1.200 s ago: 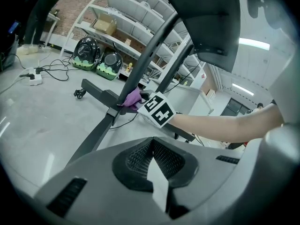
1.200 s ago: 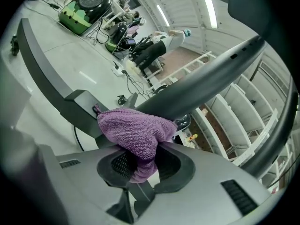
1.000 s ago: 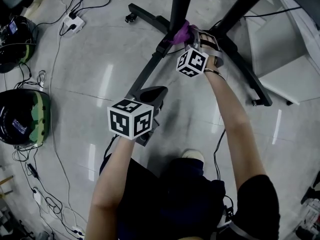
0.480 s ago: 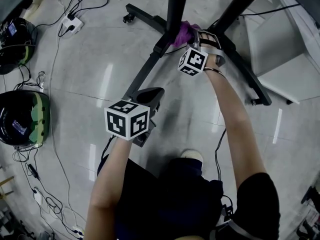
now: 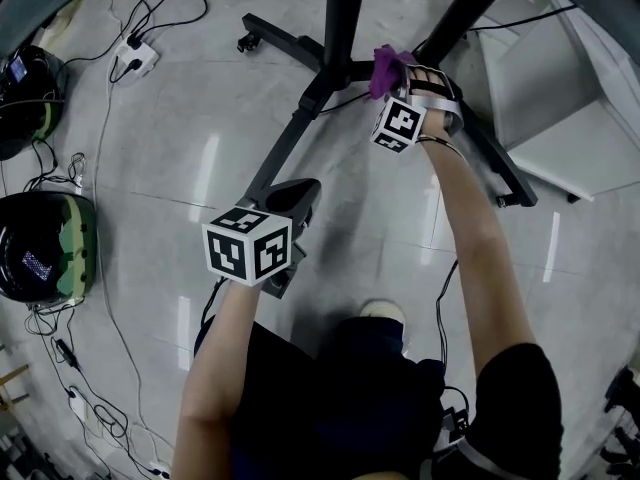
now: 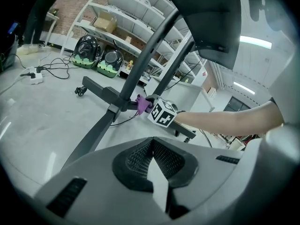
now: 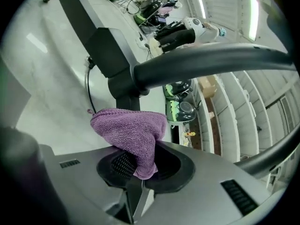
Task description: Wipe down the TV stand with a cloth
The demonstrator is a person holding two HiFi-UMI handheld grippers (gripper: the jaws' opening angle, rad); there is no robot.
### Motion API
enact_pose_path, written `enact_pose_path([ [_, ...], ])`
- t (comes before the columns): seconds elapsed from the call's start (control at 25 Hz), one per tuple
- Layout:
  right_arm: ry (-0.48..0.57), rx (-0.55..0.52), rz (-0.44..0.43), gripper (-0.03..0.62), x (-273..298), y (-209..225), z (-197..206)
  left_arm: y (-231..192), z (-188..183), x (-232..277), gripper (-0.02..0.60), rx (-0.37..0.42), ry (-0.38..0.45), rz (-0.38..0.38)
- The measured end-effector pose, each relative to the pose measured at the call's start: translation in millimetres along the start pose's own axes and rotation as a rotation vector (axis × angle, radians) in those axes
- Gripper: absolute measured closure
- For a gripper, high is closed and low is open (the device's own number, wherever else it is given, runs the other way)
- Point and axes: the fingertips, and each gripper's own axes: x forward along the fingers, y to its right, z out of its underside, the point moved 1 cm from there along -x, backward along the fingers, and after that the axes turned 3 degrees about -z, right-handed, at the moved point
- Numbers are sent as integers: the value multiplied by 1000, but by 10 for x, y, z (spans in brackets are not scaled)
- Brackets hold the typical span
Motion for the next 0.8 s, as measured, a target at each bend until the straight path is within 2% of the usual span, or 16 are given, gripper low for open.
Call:
enact_pose_path([
  [0.12,-19,-47,18,497,-22,40,37,42,-1,11,575,1,1,13],
  [0.36,-34,30,67,497,-172,378,139,51,-22,-15,575,-3,12,21],
  [0.56,18,-42,167,497,-420,746,53,126,-48,18,575,-12,20,42],
  [0.8,43,-103,285,497,-800,1386,4,301,-78,42,575,-2,32,82],
])
